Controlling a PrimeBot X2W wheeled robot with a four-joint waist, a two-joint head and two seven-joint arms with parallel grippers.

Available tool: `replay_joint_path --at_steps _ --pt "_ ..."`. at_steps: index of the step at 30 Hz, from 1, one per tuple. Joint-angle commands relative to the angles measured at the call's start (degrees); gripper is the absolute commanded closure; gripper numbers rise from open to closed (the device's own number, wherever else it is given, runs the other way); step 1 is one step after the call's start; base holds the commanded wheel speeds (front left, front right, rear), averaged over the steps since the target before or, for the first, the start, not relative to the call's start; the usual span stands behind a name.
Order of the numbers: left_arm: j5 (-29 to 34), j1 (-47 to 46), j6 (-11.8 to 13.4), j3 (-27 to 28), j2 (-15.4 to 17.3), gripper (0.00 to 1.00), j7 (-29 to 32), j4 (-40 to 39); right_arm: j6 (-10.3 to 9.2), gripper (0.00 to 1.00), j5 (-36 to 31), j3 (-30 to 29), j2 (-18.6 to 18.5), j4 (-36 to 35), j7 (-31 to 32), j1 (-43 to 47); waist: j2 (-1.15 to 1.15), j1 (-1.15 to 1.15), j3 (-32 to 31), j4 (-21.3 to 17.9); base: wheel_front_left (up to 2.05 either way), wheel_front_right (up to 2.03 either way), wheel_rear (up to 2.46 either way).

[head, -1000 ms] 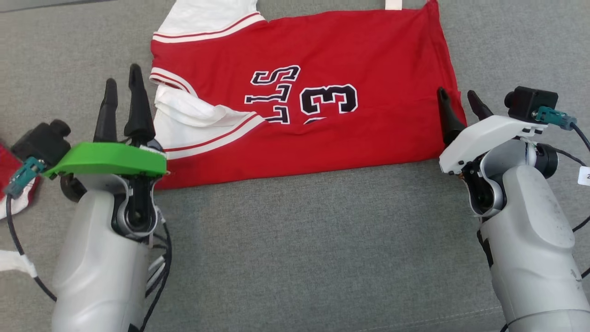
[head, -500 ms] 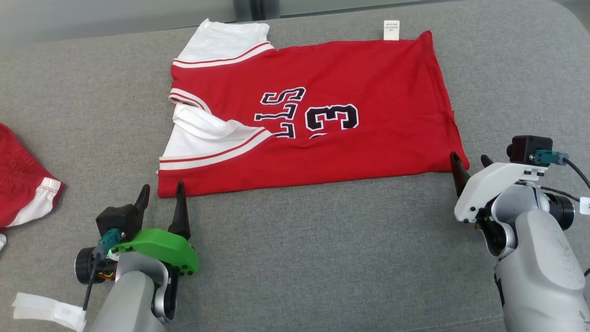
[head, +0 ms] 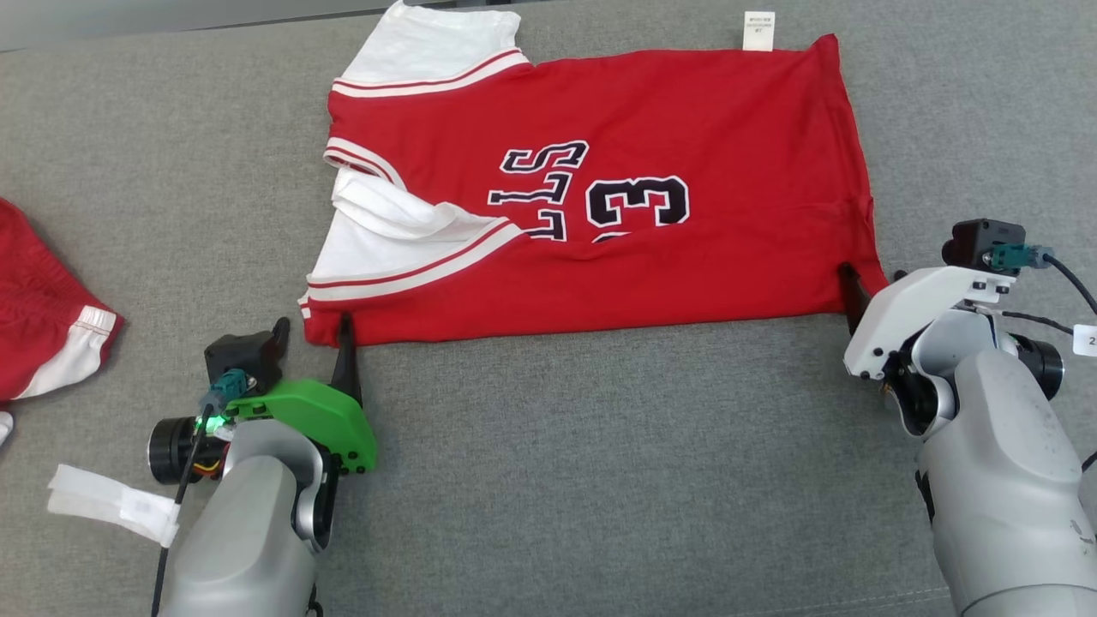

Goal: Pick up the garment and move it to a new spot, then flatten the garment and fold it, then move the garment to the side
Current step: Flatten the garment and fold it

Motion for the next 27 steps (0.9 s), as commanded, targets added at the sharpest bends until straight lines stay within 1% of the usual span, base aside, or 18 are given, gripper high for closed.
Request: replay_joint_path --at_steps 1,2,3,4,5,6,7,9,11,15,18,20,23,27 --pt "0.6 -1.0 -0.4 -0.4 -0.2 0.00 0.8 1.2 0.00 0.00 -0.3 0.8 0.3 1.7 0.2 0.0 0.00 0.00 0.5 -0.1 0.00 0.00 0.00" --pt "0.3 -1.5 -0.7 -0.6 -0.5 0.00 1.3 2.2 0.01 0.00 0.1 1.5 0.4 2.7 0.3 -0.3 0.00 0.00 0.7 -0.2 0.00 0.00 0.00" --pt "0.0 -1.8 -1.1 -0.8 -0.7 0.46 1.7 2.8 0.03 0.00 0.5 2.2 0.5 3.4 0.5 -0.5 0.00 0.00 0.8 -0.2 0.00 0.00 0.00" --pt "-0.4 -2.1 -1.5 -1.0 -1.0 1.00 2.5 3.8 0.03 0.00 1.0 3.2 0.7 4.4 1.0 -0.6 0.00 0.00 0.9 -0.3 0.00 0.00 0.00" --pt "-0.7 -2.3 -1.8 -1.1 -1.3 1.00 3.0 4.5 0.10 0.14 1.4 3.9 0.8 5.1 1.4 -0.6 0.00 0.00 1.0 -0.4 0.00 0.00 0.00" --pt "-1.0 -2.3 -2.0 -1.2 -1.5 1.00 3.7 5.4 0.13 0.65 1.9 4.8 0.9 5.7 1.6 -0.7 0.00 0.00 1.1 -0.4 0.00 0.00 0.00" --pt "-1.2 -2.4 -2.1 -1.2 -1.5 1.00 4.0 6.2 0.18 1.00 2.1 5.6 1.0 6.0 1.6 -0.7 0.00 0.00 1.1 -0.5 0.00 0.00 0.00" --pt "-1.8 -2.1 -2.6 -1.3 -1.6 1.00 4.3 7.4 0.22 1.00 2.9 6.7 1.1 6.2 1.1 -0.4 0.00 0.00 1.0 -0.5 0.00 0.00 0.00" --pt "-2.5 -1.3 -3.5 -1.3 -1.8 1.00 3.6 7.9 0.07 1.00 4.1 6.4 0.6 4.9 -0.8 0.3 0.00 0.00 0.5 -0.3 0.00 0.00 0.00" --pt "-3.6 1.7 -4.5 -0.6 -1.9 1.00 1.0 6.8 0.00 1.00 6.7 5.7 0.2 0.0 -4.1 2.5 0.00 0.00 -1.6 0.1 0.00 0.00 0.00" --pt "-4.3 4.2 -5.0 -0.3 -1.9 1.00 -0.1 4.8 0.00 1.00 6.1 4.9 0.0 -4.6 -4.9 5.0 0.00 0.00 -3.4 0.1 0.00 0.00 0.00" --pt "-4.5 6.0 -5.1 -0.4 -1.7 1.00 -0.5 2.9 0.00 1.00 5.5 4.0 0.0 -8.0 -4.4 7.1 0.00 0.00 -4.4 0.1 0.00 0.00 0.00" --pt "-4.6 8.7 -4.6 -0.5 -1.5 1.00 -0.9 -0.8 -0.03 1.00 3.9 2.1 0.0 -13.7 -2.9 10.6 0.00 0.00 -5.6 0.2 0.00 0.00 0.00" --pt "-4.5 12.0 -3.3 -1.1 -1.0 1.00 0.4 -6.5 -0.04 1.00 1.0 -0.5 0.0 -20.9 0.4 15.5 0.00 0.00 -6.7 0.5 0.00 0.00 0.00"
